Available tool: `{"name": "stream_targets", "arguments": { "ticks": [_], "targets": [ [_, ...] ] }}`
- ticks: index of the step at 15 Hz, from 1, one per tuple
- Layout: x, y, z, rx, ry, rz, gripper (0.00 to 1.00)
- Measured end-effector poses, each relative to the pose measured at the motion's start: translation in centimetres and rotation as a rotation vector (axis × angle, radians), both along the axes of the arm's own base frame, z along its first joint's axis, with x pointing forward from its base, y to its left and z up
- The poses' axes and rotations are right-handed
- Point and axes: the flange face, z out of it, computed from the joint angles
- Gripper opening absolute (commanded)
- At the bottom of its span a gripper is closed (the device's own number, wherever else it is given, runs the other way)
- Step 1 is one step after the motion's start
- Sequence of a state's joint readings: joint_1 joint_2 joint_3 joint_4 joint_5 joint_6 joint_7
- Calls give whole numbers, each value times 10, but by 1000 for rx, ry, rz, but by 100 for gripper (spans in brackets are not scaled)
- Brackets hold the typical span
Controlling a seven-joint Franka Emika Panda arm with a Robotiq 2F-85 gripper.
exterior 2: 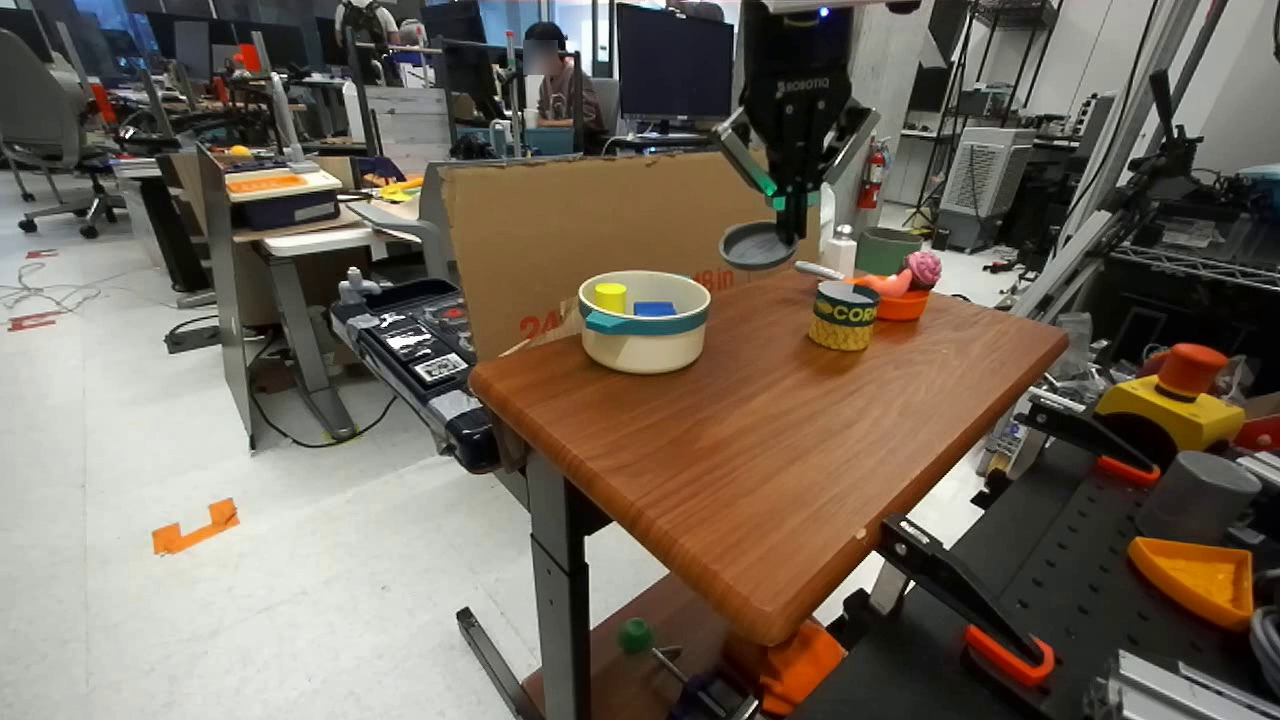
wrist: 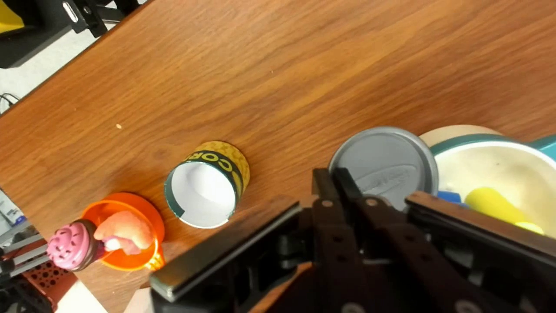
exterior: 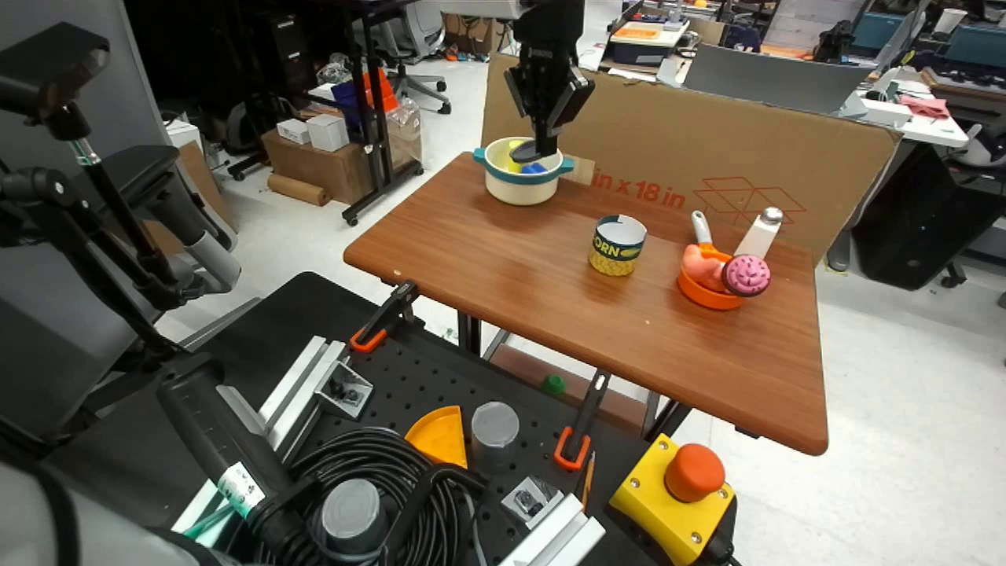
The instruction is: Uncover the can and put the pink ball inside and the red plush to the white bowl
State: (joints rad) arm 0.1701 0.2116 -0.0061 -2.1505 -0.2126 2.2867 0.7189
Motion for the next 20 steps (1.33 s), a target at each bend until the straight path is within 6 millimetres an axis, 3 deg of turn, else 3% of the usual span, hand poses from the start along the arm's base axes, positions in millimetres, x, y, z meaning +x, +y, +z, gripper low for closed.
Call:
{"name": "stream_targets", "arguments": {
  "ticks": [4,11,20],
  "targets": [
    [-8,17,11,5,-46,52,1],
    [1,22,14,39,-172,17,1],
    [18,5,-33,12,-175,-60,1]
  ]
}}
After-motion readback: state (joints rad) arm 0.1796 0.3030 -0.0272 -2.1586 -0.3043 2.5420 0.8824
